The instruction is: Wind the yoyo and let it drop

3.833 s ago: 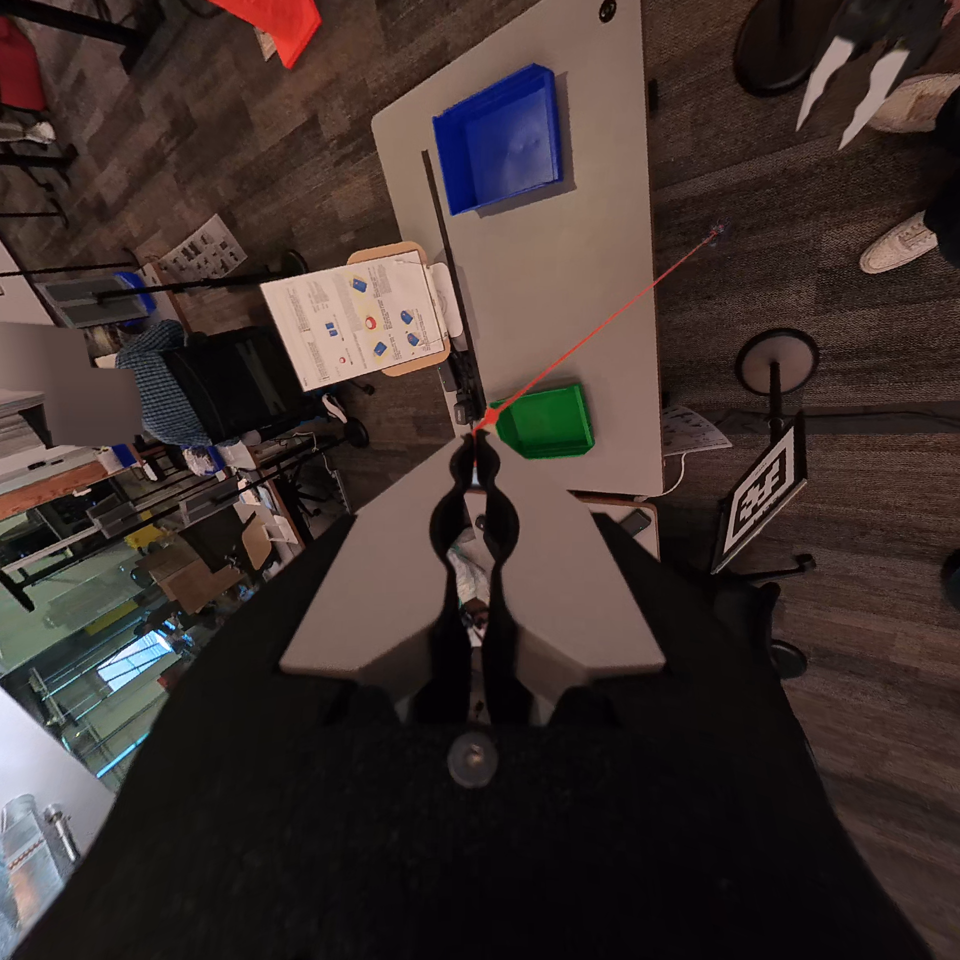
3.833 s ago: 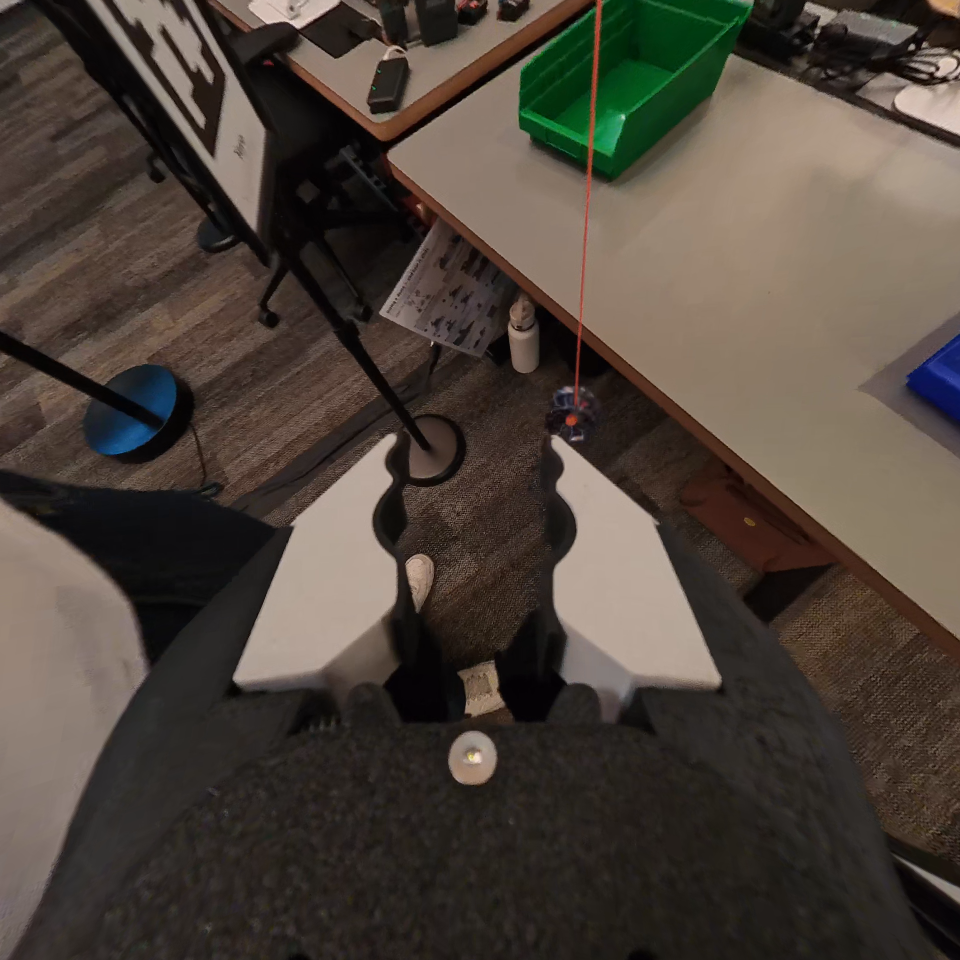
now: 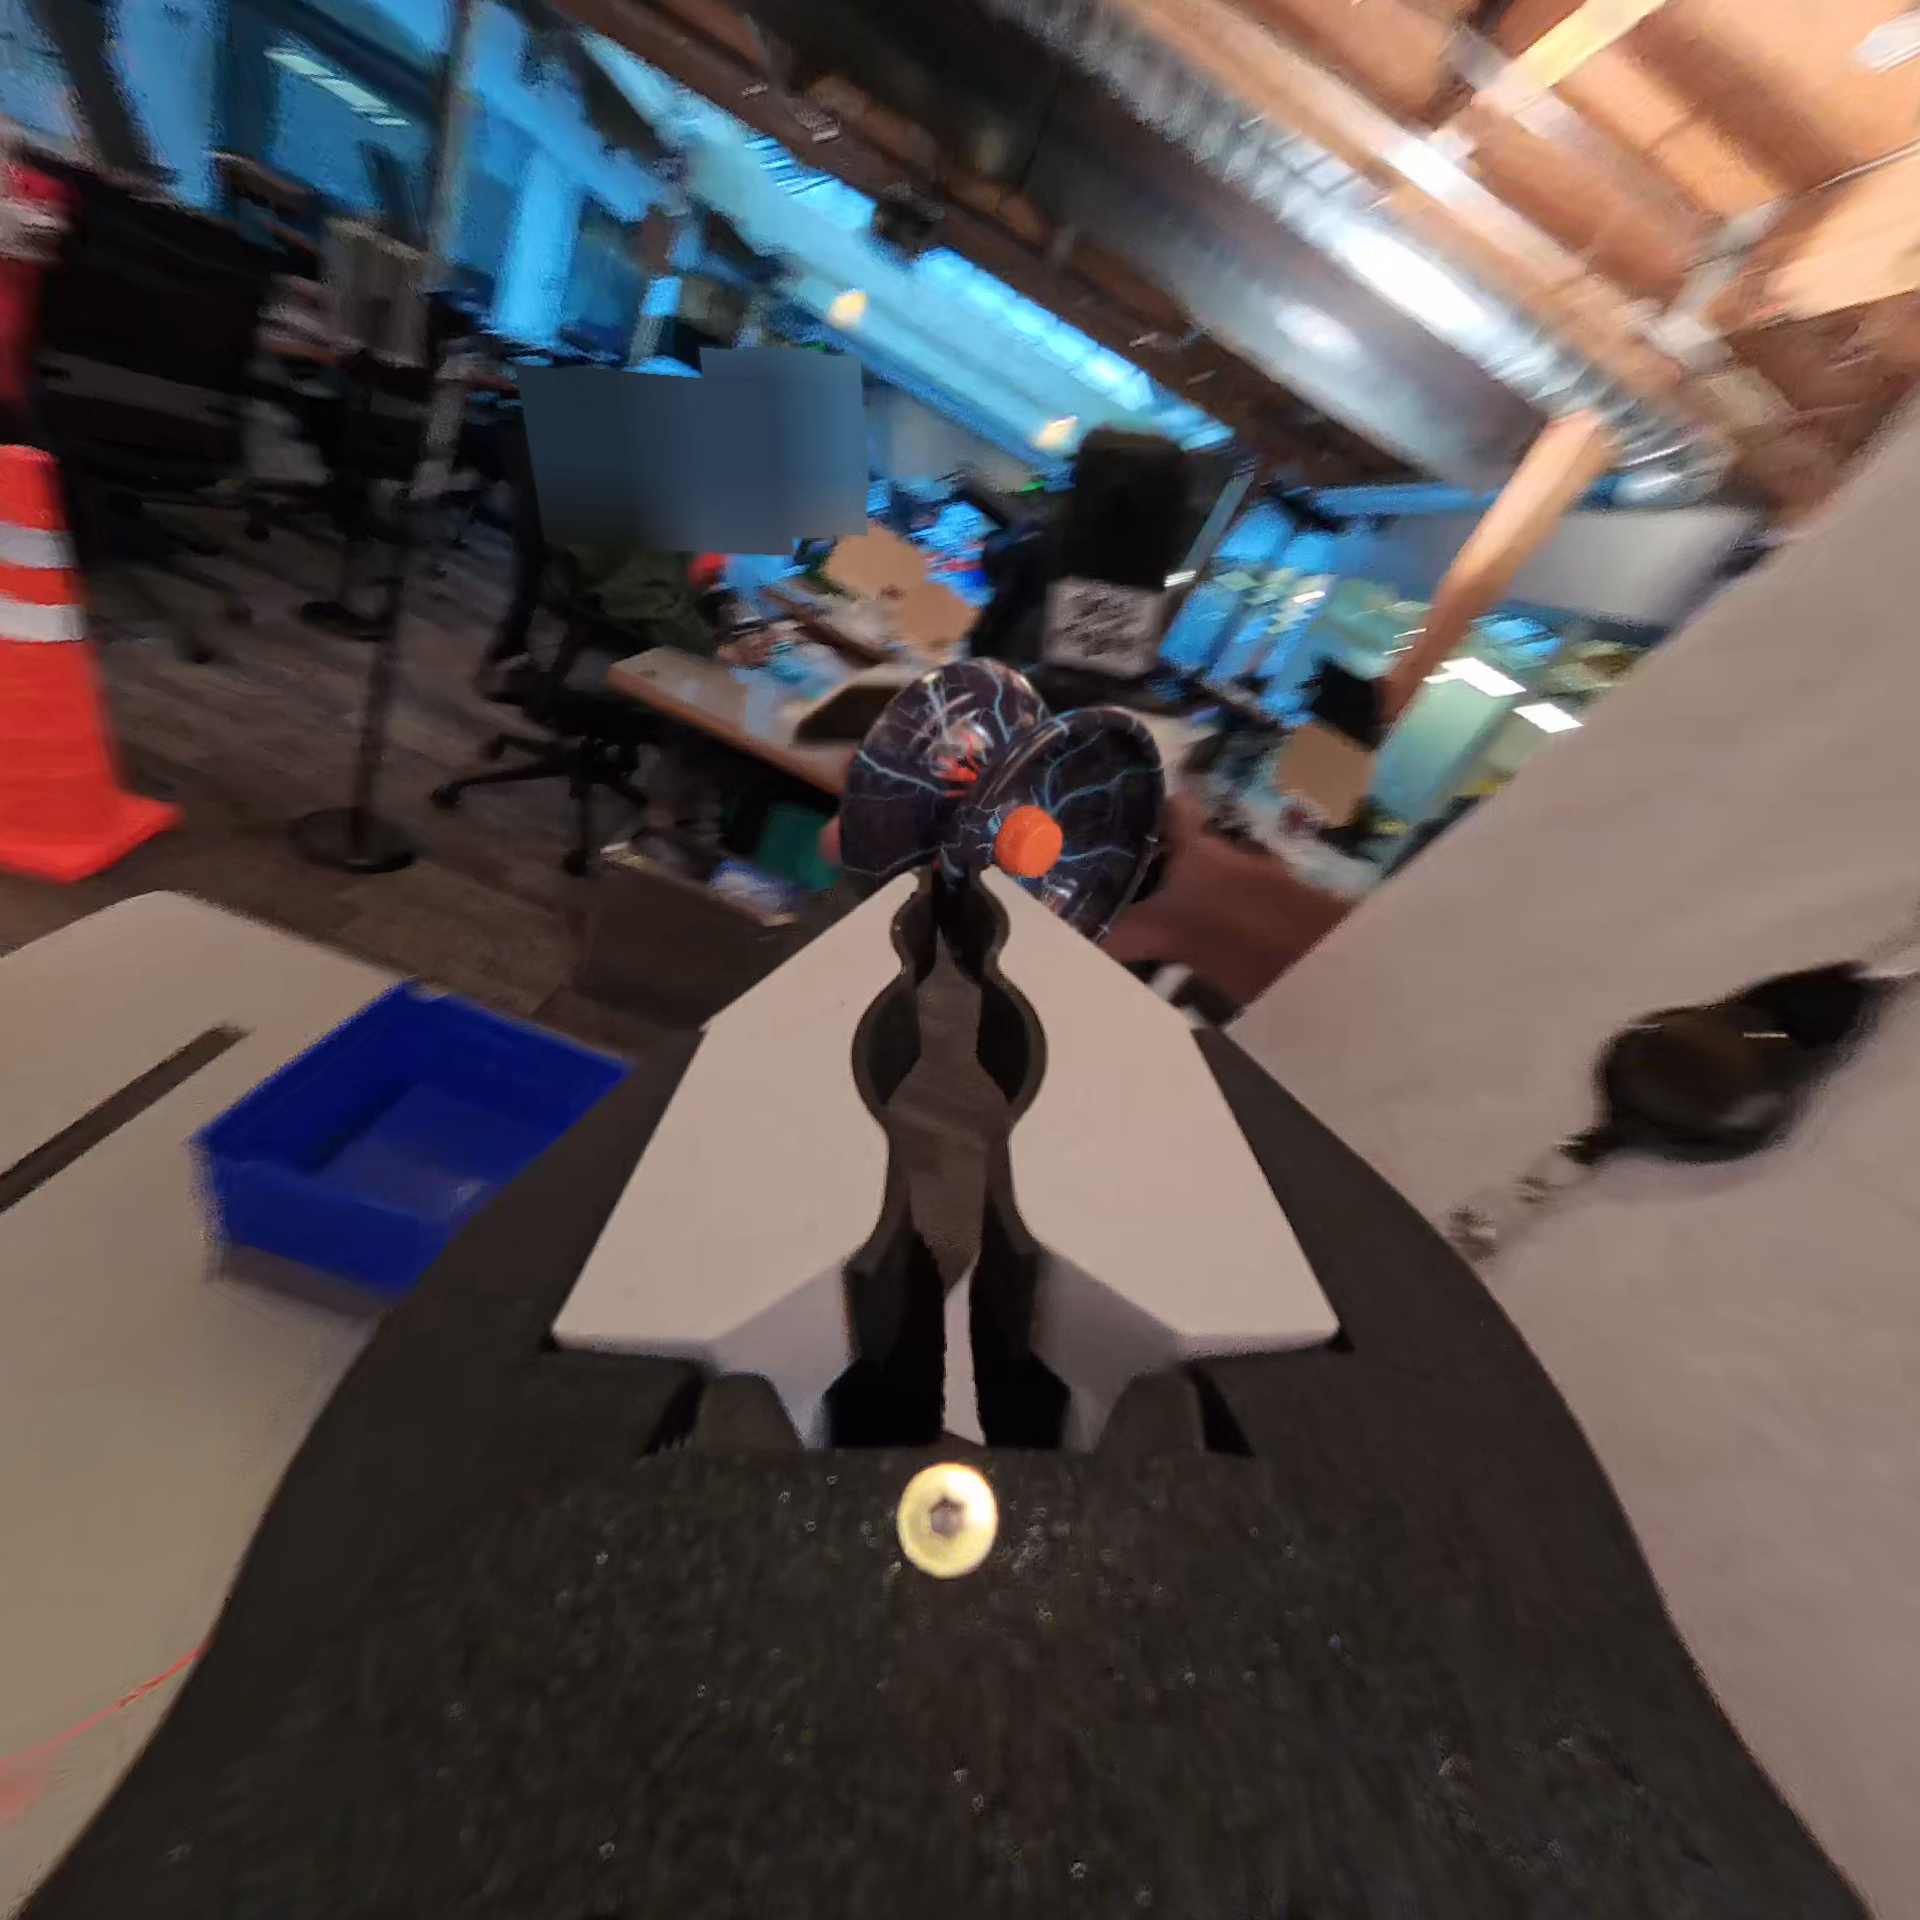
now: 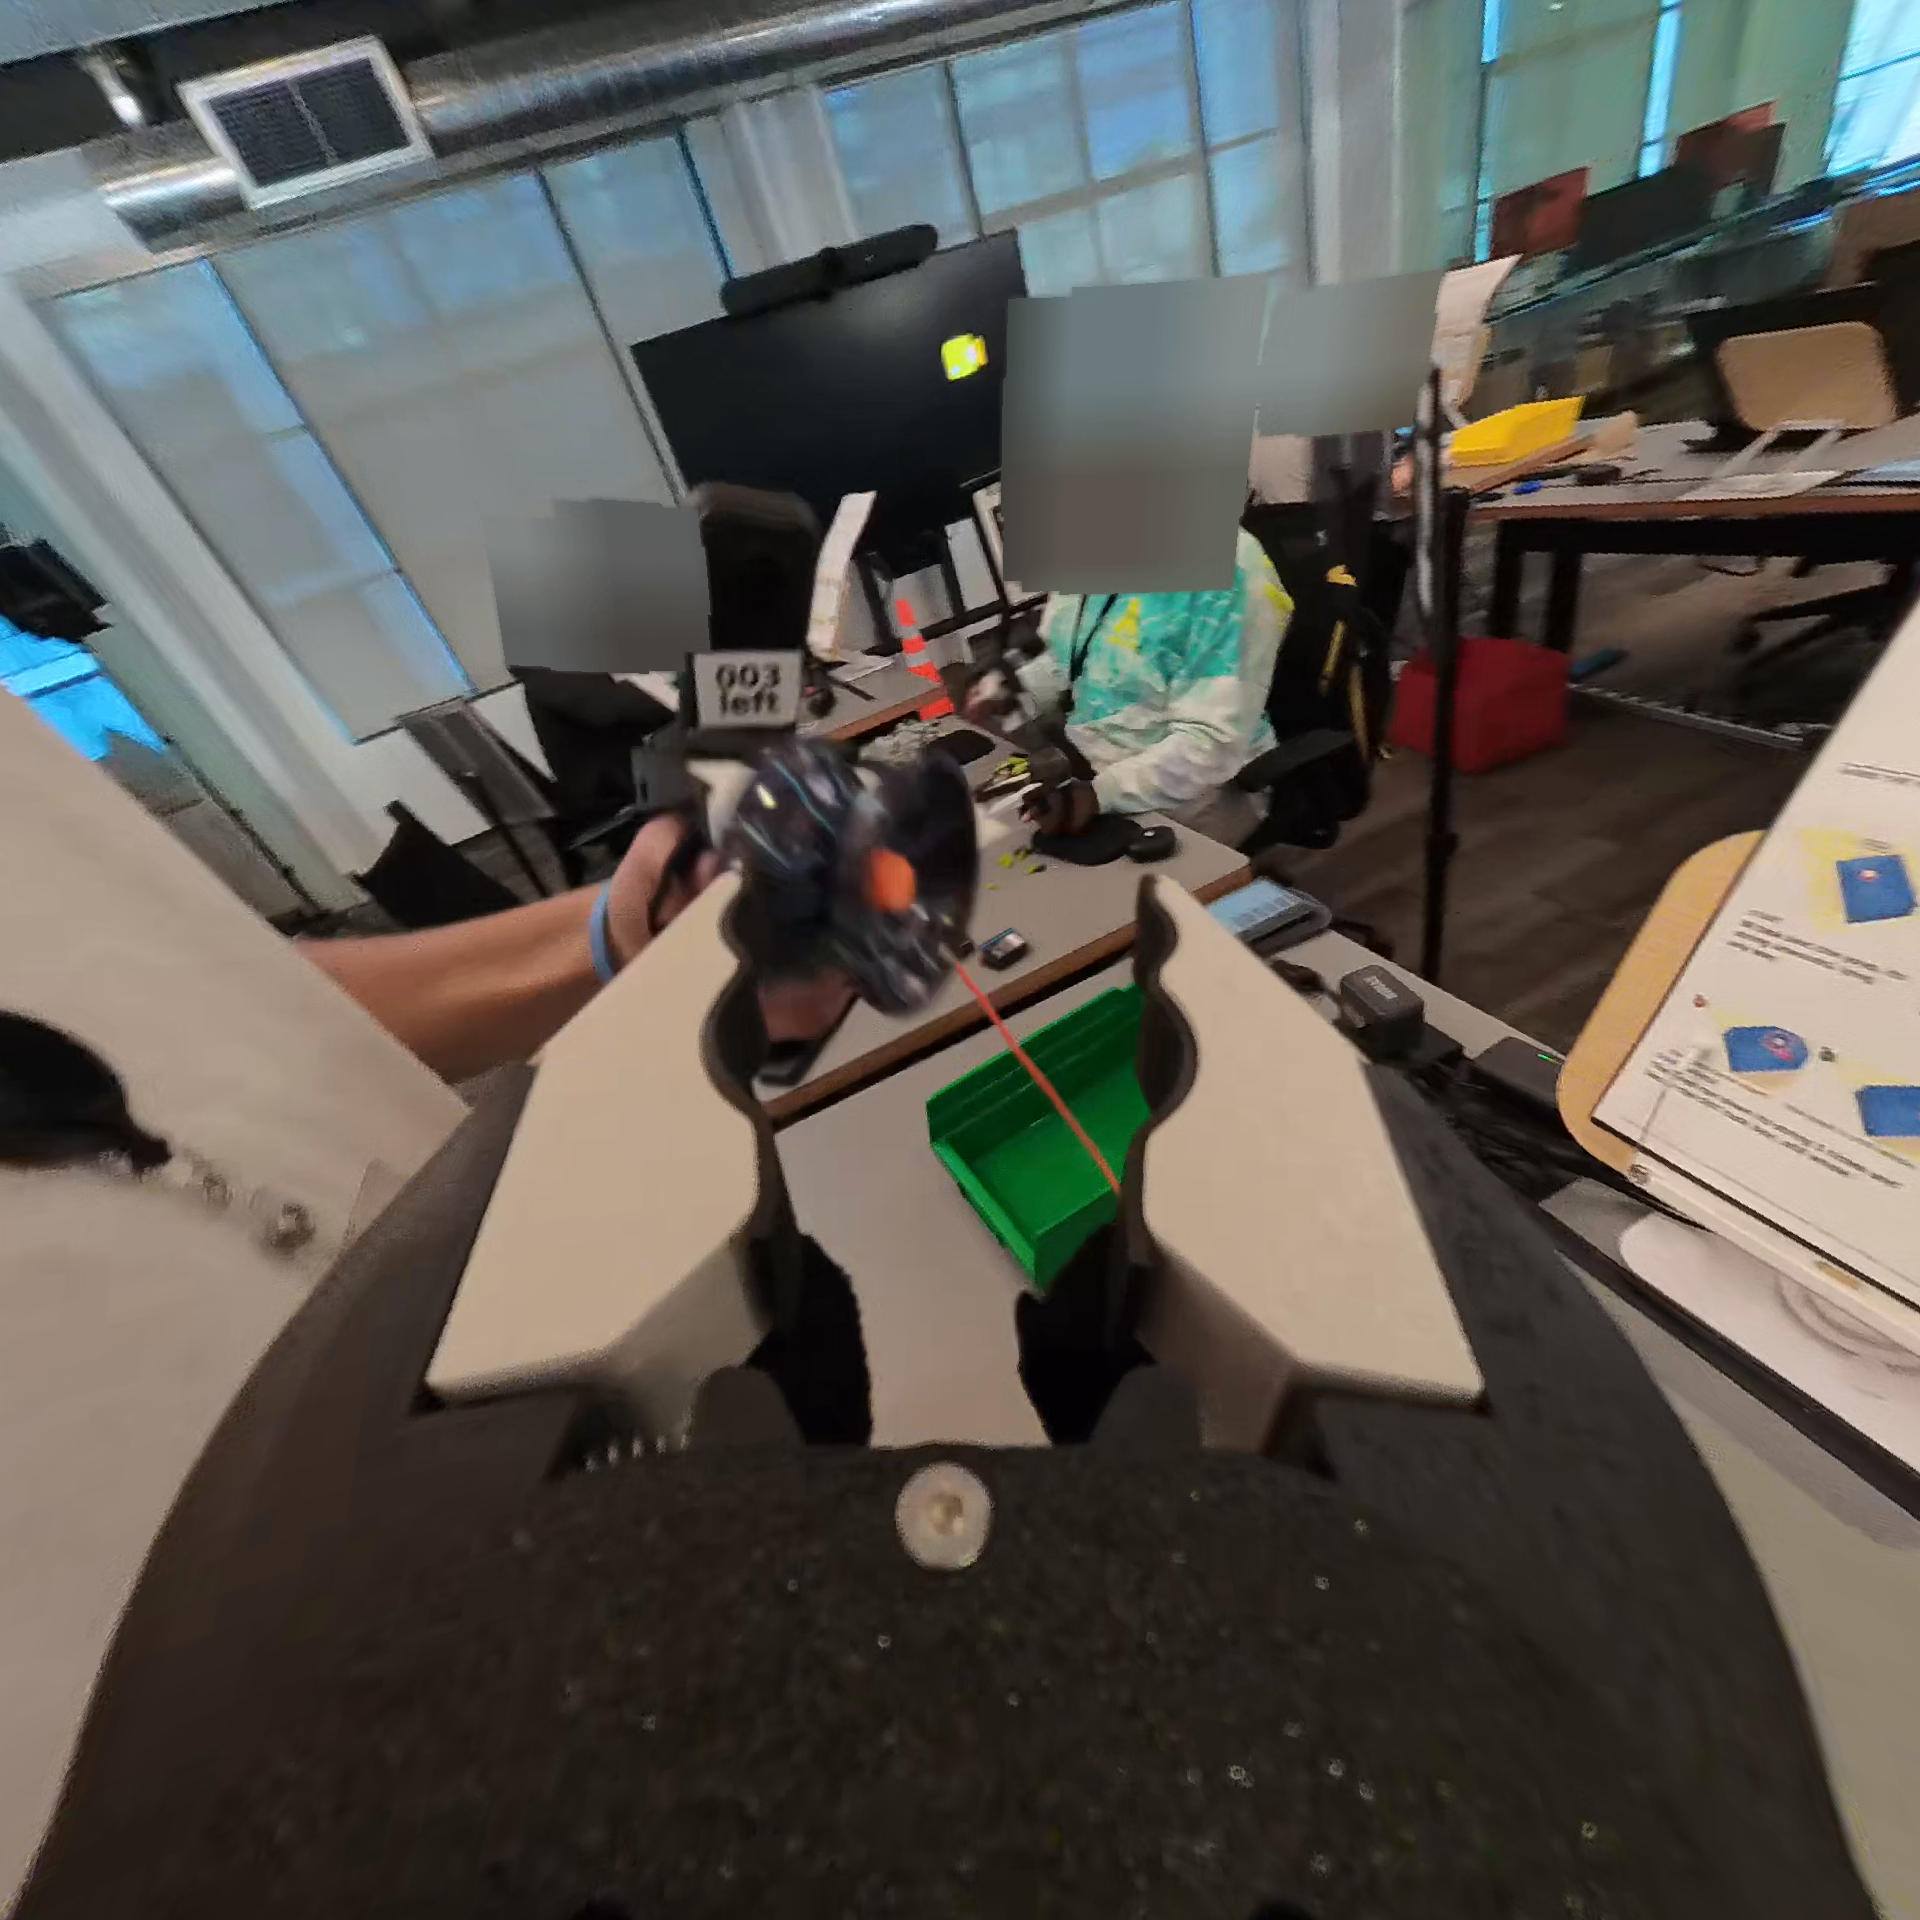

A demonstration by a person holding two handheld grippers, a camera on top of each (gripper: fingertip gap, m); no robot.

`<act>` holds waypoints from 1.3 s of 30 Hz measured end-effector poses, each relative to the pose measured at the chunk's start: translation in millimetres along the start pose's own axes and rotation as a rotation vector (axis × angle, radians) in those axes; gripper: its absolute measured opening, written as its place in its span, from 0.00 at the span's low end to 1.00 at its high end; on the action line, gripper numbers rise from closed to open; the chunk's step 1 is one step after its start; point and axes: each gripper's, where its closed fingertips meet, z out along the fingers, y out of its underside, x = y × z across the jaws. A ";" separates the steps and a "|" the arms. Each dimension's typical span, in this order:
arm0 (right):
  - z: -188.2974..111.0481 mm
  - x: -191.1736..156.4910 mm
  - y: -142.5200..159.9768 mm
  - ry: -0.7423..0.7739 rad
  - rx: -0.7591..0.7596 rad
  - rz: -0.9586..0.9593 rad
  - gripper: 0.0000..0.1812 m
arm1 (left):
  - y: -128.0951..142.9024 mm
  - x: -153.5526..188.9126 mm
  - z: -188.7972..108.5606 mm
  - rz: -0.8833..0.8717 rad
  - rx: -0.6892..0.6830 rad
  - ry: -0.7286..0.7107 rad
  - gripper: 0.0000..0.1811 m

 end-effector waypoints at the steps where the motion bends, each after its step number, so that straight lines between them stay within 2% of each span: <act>1: -3.3 -2.0 3.5 -0.046 -0.006 0.000 0.36 | -6.8 9.0 -1.8 -0.022 0.018 0.069 0.00; 4: 1.1 -15.9 7.1 -0.208 0.029 0.091 0.35 | -32.1 30.0 -11.3 -0.073 0.099 0.253 0.00; 6: 15.9 -23.7 17.2 -0.253 -0.018 0.069 0.34 | -47.7 43.1 -18.2 -0.105 0.149 0.372 0.00; 9: 39.0 -40.6 16.0 -0.300 -0.007 -0.045 0.28 | -64.0 52.8 -23.5 -0.126 0.208 0.463 0.00; 12: 51.9 -46.7 11.6 -0.313 0.008 -0.037 0.22 | -70.1 54.5 -27.7 -0.128 0.228 0.481 0.00; 14: 48.7 -58.0 22.3 -0.390 -0.062 -0.010 0.00 | -71.7 51.0 -30.7 -0.123 0.237 0.454 0.00; 18: 31.5 -79.9 35.0 -0.475 -0.225 0.147 0.00 | -63.9 29.4 -41.8 -0.091 0.202 0.319 0.00; 22: 8.4 -93.3 21.9 -0.469 -0.266 0.071 0.00 | -35.2 2.0 -50.4 -0.061 0.074 0.153 0.00; 25: -1.4 -88.0 -3.0 -0.382 -0.303 -0.069 0.00 | -0.3 -3.5 -47.5 -0.055 -0.078 0.100 0.00; 29: 0.5 -60.0 -35.3 -0.229 -0.361 -0.432 0.00 | 24.1 34.3 -30.8 -0.073 -0.171 0.250 0.00; 31: 9.0 -46.2 -34.9 -0.204 -0.415 -0.610 0.00 | 20.7 59.8 -19.7 -0.084 -0.145 0.358 0.00; 33: 21.0 -46.7 -25.3 -0.259 -0.425 -0.648 0.00 | 9.4 77.9 -13.3 -0.088 -0.086 0.445 0.00; 36: 31.8 -62.6 6.8 -0.410 -0.413 -0.542 0.00 | -19.6 92.0 -16.9 -0.098 0.072 0.541 0.00; 39: 31.5 -96.6 23.0 -0.561 -0.342 -0.275 0.00 | -35.8 76.5 -26.9 -0.093 0.169 0.480 0.00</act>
